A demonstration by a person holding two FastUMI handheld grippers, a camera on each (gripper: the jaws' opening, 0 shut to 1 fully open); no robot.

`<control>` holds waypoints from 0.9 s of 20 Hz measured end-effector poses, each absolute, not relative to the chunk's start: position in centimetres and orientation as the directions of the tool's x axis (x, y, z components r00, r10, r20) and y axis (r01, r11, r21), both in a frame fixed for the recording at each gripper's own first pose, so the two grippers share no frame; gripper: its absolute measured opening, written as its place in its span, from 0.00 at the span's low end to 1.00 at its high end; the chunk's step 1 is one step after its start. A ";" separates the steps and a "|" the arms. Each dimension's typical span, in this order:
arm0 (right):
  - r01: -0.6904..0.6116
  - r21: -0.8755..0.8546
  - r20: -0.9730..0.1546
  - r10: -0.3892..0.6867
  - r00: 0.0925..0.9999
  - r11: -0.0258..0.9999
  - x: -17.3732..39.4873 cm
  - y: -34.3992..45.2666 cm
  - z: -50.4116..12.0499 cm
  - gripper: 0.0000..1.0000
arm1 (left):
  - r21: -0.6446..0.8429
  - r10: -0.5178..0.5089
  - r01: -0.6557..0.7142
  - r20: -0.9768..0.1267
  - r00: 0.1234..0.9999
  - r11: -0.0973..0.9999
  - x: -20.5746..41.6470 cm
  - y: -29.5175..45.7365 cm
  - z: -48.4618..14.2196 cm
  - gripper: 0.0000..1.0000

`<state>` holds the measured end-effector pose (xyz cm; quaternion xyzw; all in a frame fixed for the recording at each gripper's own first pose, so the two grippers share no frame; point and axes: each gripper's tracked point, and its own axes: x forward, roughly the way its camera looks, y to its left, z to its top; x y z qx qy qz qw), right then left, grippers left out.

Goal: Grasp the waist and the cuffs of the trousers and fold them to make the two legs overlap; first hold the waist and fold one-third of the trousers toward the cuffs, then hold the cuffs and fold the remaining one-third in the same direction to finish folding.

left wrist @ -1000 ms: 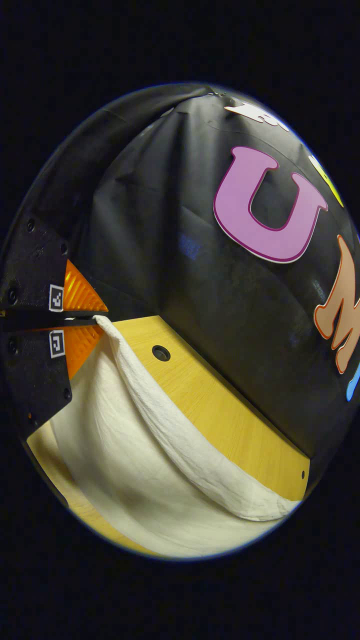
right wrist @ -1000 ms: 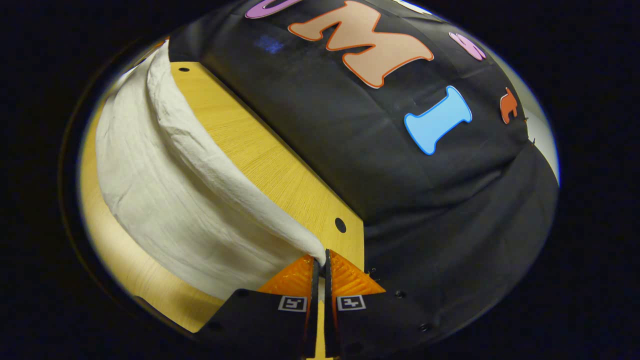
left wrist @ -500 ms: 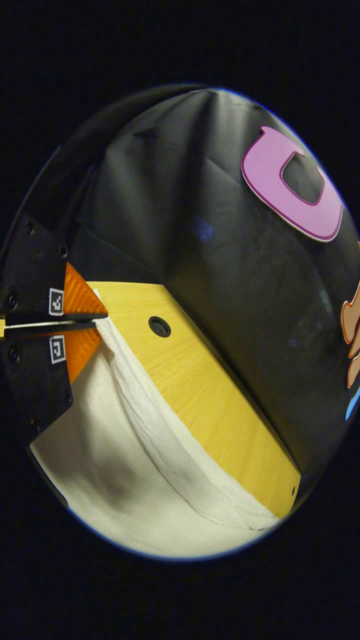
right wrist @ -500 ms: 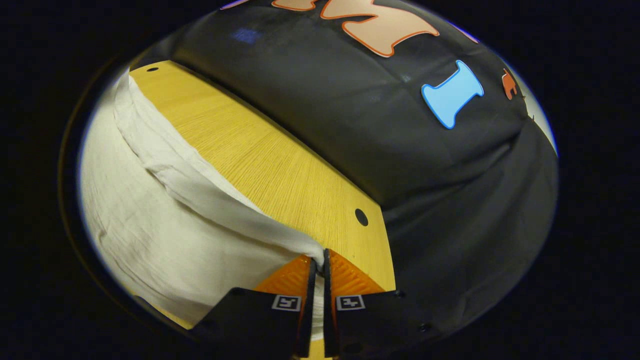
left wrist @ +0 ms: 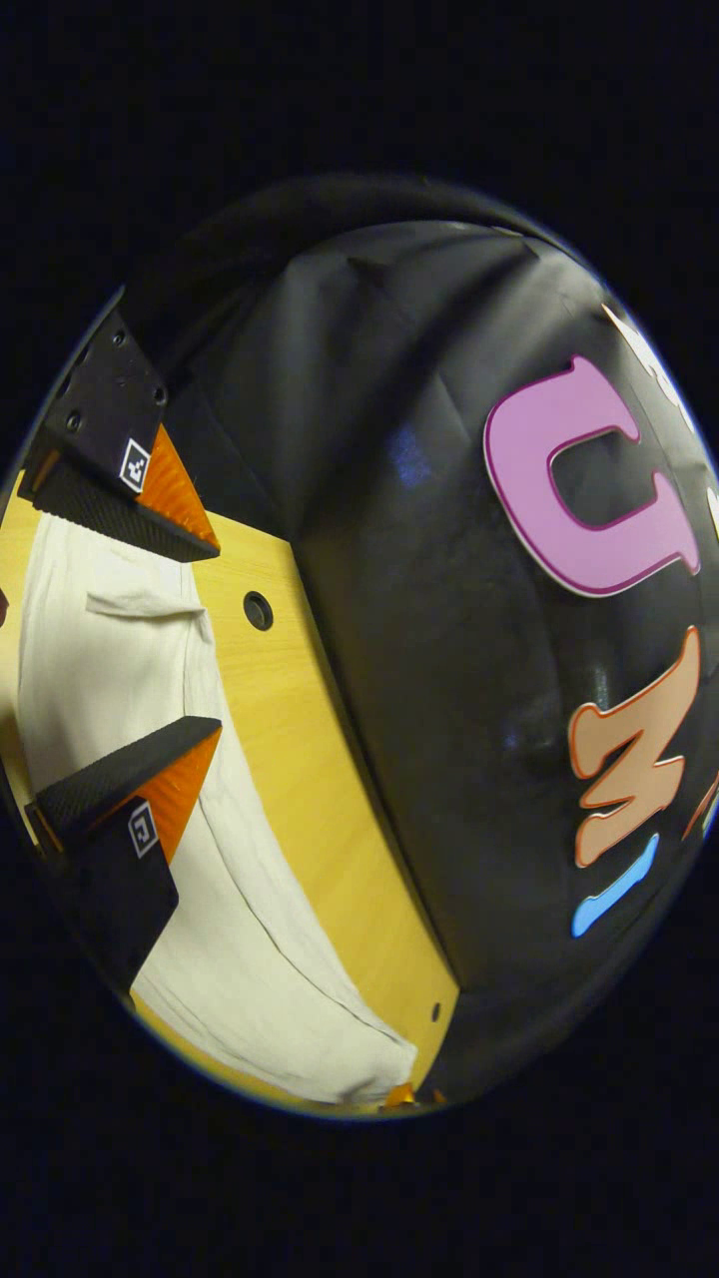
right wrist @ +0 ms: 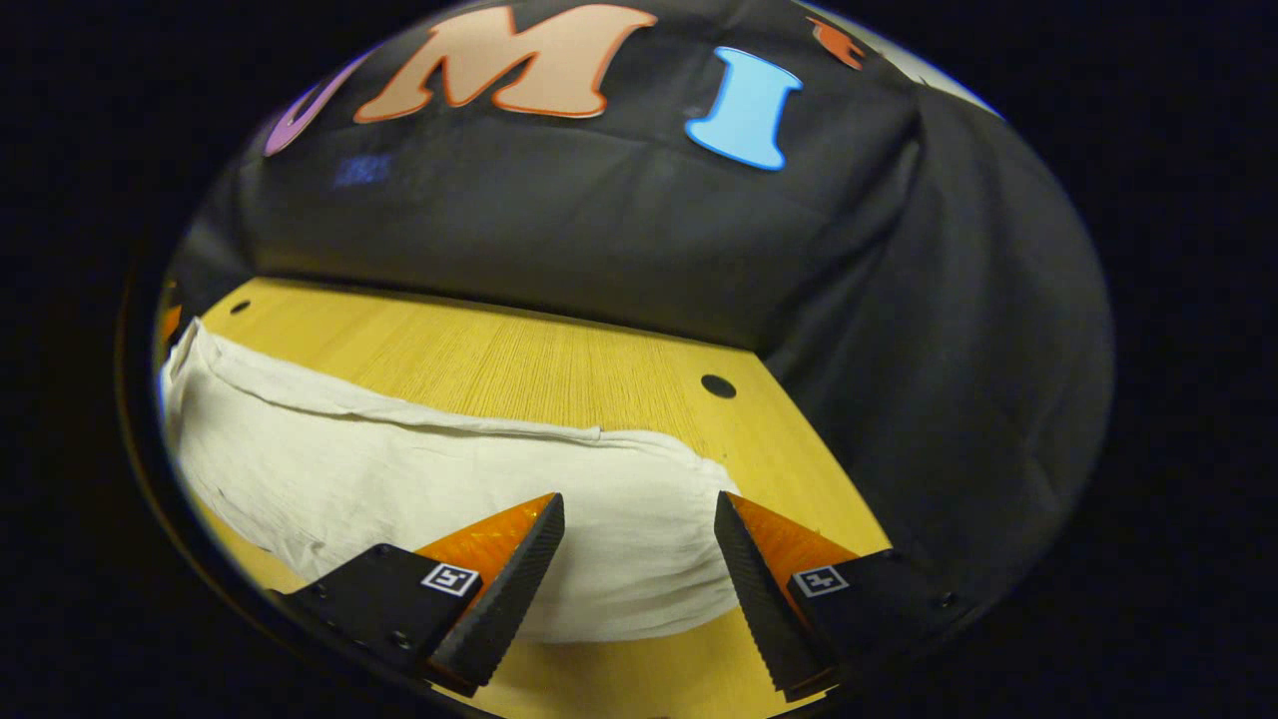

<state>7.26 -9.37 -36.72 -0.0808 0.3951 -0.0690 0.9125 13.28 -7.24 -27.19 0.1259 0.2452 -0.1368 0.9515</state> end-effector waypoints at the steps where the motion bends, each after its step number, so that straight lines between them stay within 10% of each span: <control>1: 0.091 -0.183 -0.717 -0.196 0.669 0.979 6.8 -10.5 -36.8 0.98 | 0.157 -0.204 0.314 -0.483 0.851 0.936 12.9 -7.8 -25.8 0.95; 18: 0.480 0.105 -0.859 -0.164 0.485 0.871 2.5 -16.3 -43.8 0.97 | 0.180 -0.151 0.257 -0.455 0.878 0.950 7.9 -12.6 -19.5 0.95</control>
